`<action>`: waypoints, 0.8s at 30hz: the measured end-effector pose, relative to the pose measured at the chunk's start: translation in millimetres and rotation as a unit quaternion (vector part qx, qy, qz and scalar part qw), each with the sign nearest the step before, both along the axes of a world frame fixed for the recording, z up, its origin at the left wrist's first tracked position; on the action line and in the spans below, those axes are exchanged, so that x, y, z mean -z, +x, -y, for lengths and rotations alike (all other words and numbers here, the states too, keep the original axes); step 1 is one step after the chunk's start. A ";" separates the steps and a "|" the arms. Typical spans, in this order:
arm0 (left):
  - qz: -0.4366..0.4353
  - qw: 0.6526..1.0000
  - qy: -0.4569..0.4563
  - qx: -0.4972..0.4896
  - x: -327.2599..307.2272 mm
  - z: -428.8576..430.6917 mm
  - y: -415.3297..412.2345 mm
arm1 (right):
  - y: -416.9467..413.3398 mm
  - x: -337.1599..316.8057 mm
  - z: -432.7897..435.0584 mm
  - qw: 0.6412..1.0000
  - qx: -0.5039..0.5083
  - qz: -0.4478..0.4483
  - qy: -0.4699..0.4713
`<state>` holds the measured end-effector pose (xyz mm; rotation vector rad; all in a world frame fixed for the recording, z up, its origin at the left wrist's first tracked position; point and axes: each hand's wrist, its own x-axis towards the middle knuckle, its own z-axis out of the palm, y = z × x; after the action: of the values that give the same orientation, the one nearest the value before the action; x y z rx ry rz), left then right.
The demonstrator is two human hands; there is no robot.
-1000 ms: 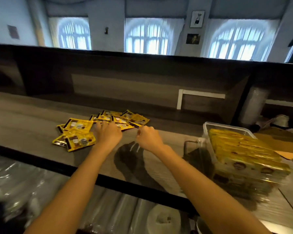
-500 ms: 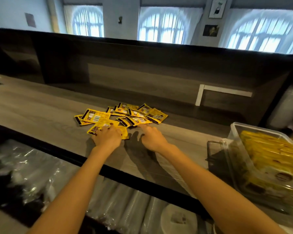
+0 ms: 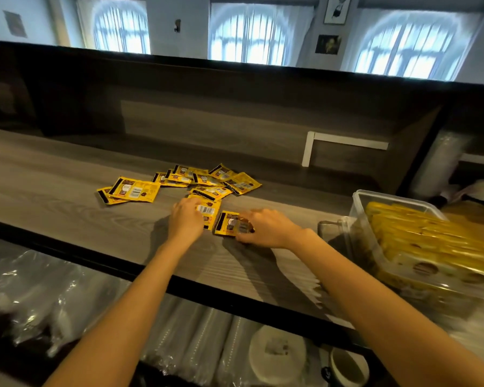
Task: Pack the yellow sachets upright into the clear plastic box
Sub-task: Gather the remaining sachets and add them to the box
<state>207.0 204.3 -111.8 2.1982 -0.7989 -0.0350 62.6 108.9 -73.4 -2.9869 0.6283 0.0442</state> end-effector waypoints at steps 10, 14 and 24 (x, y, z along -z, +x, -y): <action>0.091 0.980 0.175 0.028 -5.5 12.4 -25.3 | -30.4 -0.4 5.7 0.995 0.073 -0.014 -0.064; 0.132 0.955 0.231 0.130 -17.0 11.2 -33.9 | -37.4 -0.8 6.1 0.995 0.093 0.024 -0.038; 0.134 0.988 0.068 0.042 -38.0 10.9 -61.7 | -54.0 -13.9 3.5 0.982 0.148 0.120 -0.012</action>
<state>145.2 193.5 -73.8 2.3262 -1.0661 0.1733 8.6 105.4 -59.4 -2.8215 1.0332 -0.3392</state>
